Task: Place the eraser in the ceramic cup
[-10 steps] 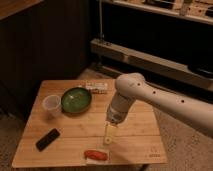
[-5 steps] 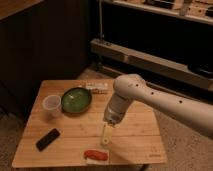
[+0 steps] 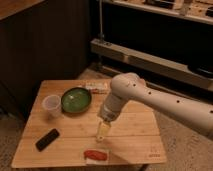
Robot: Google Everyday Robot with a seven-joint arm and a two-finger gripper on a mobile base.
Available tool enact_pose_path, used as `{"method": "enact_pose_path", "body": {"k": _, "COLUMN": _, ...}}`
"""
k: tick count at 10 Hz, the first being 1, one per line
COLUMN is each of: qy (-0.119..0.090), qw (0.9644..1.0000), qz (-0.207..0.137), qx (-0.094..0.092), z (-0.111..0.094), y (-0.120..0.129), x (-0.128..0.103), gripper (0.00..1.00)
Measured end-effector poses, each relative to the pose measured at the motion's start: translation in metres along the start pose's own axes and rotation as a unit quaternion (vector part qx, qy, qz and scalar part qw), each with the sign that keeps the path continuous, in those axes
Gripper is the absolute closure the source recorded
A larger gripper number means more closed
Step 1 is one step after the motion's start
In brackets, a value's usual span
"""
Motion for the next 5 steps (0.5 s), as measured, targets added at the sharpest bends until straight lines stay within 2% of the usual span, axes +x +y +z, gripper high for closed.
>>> {"method": "enact_pose_path", "body": {"k": 2, "qy": 0.031, "qw": 0.9987, "qz": -0.04, "qx": -0.01, "z": 0.013, "y": 0.023, "x": 0.04, "gripper": 0.2}}
{"method": "enact_pose_path", "body": {"k": 3, "qy": 0.051, "qw": 0.9961, "qz": -0.07, "qx": -0.015, "z": 0.021, "y": 0.034, "x": 0.065, "gripper": 0.2}}
{"method": "enact_pose_path", "body": {"k": 4, "qy": 0.064, "qw": 0.9934, "qz": -0.093, "qx": -0.022, "z": 0.025, "y": 0.041, "x": 0.079, "gripper": 0.2}}
{"method": "enact_pose_path", "body": {"k": 5, "qy": 0.078, "qw": 0.9883, "qz": -0.128, "qx": -0.029, "z": 0.033, "y": 0.047, "x": 0.095, "gripper": 0.2}}
